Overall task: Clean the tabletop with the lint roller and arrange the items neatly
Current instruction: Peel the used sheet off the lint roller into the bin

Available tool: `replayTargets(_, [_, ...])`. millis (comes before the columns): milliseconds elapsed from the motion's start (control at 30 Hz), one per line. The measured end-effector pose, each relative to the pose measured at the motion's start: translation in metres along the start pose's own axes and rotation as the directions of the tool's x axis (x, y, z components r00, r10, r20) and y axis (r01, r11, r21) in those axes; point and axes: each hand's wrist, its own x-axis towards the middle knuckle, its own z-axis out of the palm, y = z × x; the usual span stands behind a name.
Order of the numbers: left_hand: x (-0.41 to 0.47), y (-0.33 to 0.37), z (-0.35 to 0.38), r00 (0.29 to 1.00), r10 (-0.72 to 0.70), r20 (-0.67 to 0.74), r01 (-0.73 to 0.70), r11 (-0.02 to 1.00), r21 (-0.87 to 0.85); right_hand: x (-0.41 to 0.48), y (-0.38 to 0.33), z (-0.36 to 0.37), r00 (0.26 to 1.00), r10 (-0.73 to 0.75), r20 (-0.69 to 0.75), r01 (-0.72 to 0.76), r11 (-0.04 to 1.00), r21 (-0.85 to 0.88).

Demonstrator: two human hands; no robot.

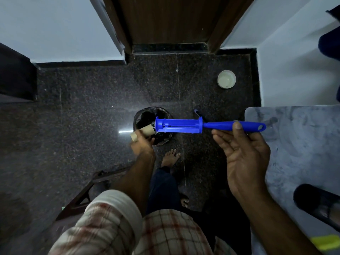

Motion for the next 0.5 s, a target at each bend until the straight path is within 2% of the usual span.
replayTargets(133, [0.013,-0.004,0.006,0.996,-0.024,0.088,0.018,0.998,0.059,-0.003,0.002,-0.008,1.0,0.004,-0.01,-0.004,1.0,0.001])
replayTargets(233, [0.018,-0.008,-0.008,0.993,-0.032,0.113,0.009,0.98,0.198,-0.011,0.0,-0.015,1.0,0.006,-0.023,-0.006,1.0,-0.003])
replayTargets(333, [0.006,-0.006,-0.024,0.993,0.034,0.113,-0.072,0.931,0.357,-0.022,-0.011,-0.022,0.999,0.002,-0.038,-0.001,1.0,0.025])
replayTargets(433, [-0.035,0.004,-0.022,0.962,0.081,0.261,-0.176,0.915,0.364,-0.038,-0.028,-0.033,0.998,-0.007,-0.055,0.011,0.997,0.079])
replayTargets(500, [-0.069,0.011,-0.014,0.894,0.151,0.421,-0.322,0.87,0.373,-0.05,-0.04,-0.042,0.997,-0.022,-0.07,0.03,0.992,0.125])
